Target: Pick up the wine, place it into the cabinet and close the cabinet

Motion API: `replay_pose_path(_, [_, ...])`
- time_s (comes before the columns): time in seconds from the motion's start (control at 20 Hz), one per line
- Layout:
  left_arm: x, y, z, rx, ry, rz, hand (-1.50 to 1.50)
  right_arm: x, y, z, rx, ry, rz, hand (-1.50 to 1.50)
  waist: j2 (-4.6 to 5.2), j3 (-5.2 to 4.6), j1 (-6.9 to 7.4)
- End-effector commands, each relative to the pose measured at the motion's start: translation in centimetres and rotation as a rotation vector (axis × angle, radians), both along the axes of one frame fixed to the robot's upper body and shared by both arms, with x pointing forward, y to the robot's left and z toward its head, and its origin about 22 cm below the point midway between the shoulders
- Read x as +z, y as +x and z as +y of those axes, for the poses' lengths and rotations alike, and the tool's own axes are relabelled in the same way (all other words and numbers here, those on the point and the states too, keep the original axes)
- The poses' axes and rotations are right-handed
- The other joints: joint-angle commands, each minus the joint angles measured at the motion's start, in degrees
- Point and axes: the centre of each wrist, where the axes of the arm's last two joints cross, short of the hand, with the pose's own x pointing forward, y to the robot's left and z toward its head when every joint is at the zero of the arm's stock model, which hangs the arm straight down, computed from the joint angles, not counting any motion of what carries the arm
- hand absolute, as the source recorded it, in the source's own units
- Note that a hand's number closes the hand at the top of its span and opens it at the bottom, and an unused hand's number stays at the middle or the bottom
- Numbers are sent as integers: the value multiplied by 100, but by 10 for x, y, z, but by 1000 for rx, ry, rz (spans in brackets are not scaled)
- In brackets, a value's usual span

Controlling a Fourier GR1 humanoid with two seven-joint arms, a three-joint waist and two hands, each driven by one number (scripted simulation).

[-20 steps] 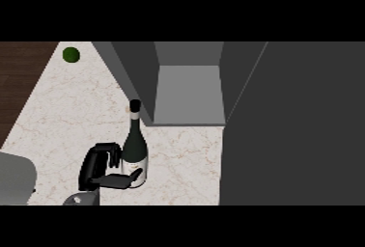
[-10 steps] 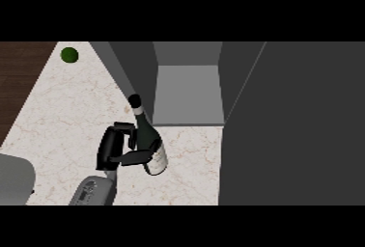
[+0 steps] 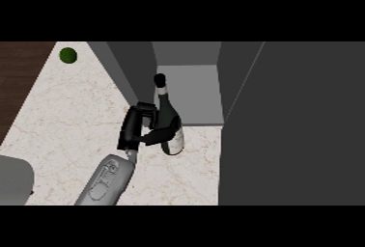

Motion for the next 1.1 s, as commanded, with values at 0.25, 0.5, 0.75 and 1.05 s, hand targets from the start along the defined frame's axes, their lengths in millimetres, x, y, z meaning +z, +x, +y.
replay_pose_path(0.25, [21,32,-32,6,-27,10,150,22,-12,-8,44,50,-24,-150,17,-2,-69])
replay_pose_path(0.5, [36,34,-61,69,1,42,150,26,-12,-3,63,51,-30,-150,22,-3,-178])
replay_pose_path(0.75, [11,46,-56,100,116,76,150,31,-18,-6,64,55,-44,-150,37,-4,-186])
replay_pose_path(1.05, [1,62,-52,139,175,121,150,23,-16,1,84,54,-49,-150,66,-7,-259])
